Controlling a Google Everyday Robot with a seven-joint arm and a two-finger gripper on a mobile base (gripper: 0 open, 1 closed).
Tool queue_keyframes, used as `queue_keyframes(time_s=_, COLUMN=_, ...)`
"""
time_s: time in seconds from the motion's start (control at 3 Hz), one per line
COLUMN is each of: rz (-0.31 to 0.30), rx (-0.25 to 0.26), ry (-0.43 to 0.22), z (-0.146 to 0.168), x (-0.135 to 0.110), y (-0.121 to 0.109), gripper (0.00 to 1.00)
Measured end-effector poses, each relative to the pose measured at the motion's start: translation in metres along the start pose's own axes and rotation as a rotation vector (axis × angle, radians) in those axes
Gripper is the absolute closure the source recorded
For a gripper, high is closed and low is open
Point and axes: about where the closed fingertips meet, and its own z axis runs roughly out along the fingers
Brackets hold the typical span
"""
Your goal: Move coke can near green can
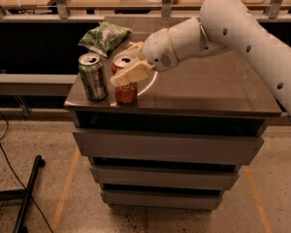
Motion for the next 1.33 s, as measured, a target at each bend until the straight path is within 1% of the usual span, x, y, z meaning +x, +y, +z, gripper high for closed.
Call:
queue_keyframes(time_s=0.33, rz=-0.001, rx=-0.004, ry=0.000, z=0.002, x=0.000, y=0.001, gripper=0.00)
queue_keyframes(time_s=0.67, rz=0.000, rx=0.006, ry=-0.032, z=-0.010, x=0.004, y=-0.009, gripper=0.00)
queue_keyframes(time_s=1.0, rz=-0.057, rx=-0.001, ry=-0.099, z=-0.051, x=0.021, y=-0.018, gripper=0.00)
queue_keyframes(time_s=1.33, rz=-0.122, rx=-0.029, ry=-0.128, z=-0.084, x=0.036, y=-0.015, gripper=0.00)
